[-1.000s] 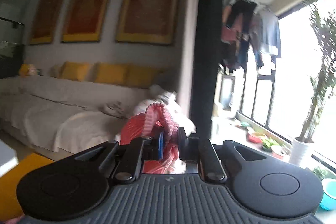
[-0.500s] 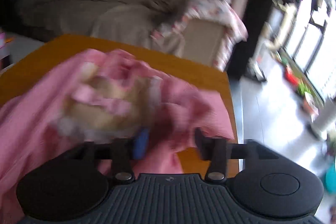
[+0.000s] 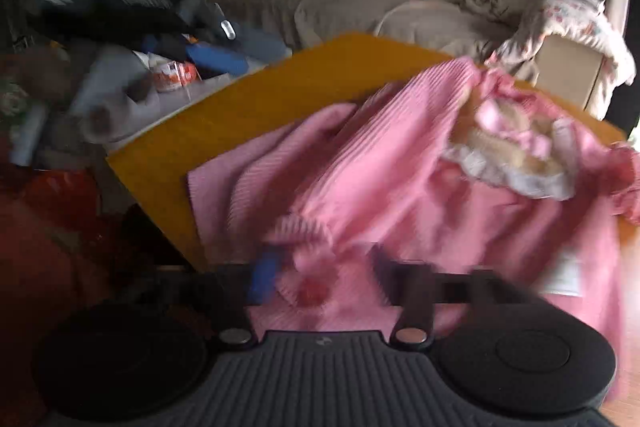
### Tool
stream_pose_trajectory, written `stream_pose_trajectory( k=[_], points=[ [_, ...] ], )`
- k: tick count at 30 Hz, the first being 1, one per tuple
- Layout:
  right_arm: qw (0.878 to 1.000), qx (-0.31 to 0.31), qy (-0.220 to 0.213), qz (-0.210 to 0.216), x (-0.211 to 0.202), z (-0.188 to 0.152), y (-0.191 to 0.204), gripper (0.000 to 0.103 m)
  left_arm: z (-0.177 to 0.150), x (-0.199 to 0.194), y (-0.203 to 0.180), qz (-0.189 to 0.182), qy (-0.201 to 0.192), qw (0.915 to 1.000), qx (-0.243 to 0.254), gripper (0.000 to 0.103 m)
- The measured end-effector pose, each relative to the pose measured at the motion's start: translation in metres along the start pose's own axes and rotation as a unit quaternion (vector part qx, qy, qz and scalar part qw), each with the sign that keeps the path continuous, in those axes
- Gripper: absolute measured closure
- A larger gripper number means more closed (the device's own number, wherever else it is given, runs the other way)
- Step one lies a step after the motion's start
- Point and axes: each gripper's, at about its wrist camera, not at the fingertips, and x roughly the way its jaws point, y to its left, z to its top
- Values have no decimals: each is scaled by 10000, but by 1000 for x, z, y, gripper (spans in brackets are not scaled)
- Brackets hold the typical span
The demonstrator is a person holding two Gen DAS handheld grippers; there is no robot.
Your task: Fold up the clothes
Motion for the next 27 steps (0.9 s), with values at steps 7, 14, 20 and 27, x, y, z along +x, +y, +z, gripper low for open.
stream_pose_trajectory(
  k=[7,14,20,27],
  points=[
    [9933,-48,-1130,-233,-13,132,-33,92,3,-13,6,-169,-257,9993,194,0],
    [9685,699,-2382,-178,3,309,-88,94,16,23,11,-691,-23,9968,411,0],
    [9729,1079,-1929,679,116,358,-76,99,32,54,23,-975,181,9945,349,0],
    [9783,724,-1853,571,145,340,-92,61,44,71,27,-1027,349,9933,403,0]
  ],
)
